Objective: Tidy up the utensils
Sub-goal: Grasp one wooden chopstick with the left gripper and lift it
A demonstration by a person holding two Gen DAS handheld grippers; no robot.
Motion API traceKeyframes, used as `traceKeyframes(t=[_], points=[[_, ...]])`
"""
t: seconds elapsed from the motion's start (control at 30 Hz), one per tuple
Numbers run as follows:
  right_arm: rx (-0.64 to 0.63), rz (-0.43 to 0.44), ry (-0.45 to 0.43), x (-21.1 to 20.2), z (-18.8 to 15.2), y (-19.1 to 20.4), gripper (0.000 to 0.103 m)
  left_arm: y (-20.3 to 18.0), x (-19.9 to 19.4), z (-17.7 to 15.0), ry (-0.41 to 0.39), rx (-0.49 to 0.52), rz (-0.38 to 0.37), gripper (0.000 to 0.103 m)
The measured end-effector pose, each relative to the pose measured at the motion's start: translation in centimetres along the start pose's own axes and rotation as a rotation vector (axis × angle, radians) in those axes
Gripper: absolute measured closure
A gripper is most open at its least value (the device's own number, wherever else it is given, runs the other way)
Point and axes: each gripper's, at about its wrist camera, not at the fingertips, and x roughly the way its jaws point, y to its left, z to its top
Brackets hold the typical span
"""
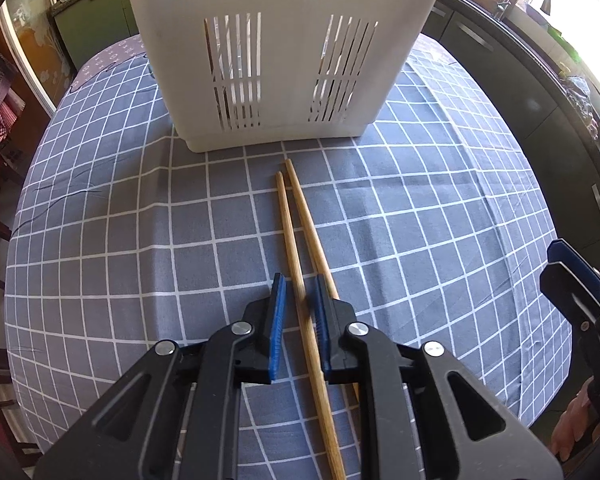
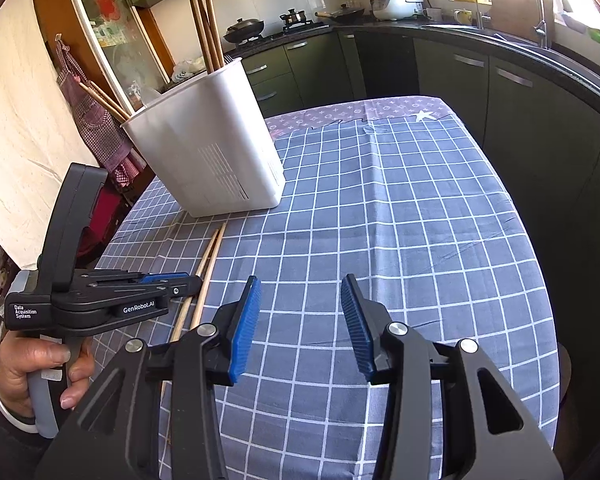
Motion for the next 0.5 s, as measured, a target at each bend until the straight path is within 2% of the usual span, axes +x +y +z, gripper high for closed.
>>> traceKeyframes(t=[0.13, 0.23, 0.5], points=[[0.000, 0.000, 0.002, 0.0, -0.1, 0.1, 0.061, -0.4, 0.1, 0.0, -0.012, 0.007, 0.012, 0.089], [0.000, 0.001, 0.004, -0.1, -0.1, 0.1, 0.061, -0.1, 0.0, -0.2, -0.011, 0.006, 0.008, 0.095], [-0.004, -0.008, 0.013, -0.1, 0.0, 0.4, 0.060, 0.9, -0.9, -0.7, -0.029, 0.011, -0.021, 0.095]])
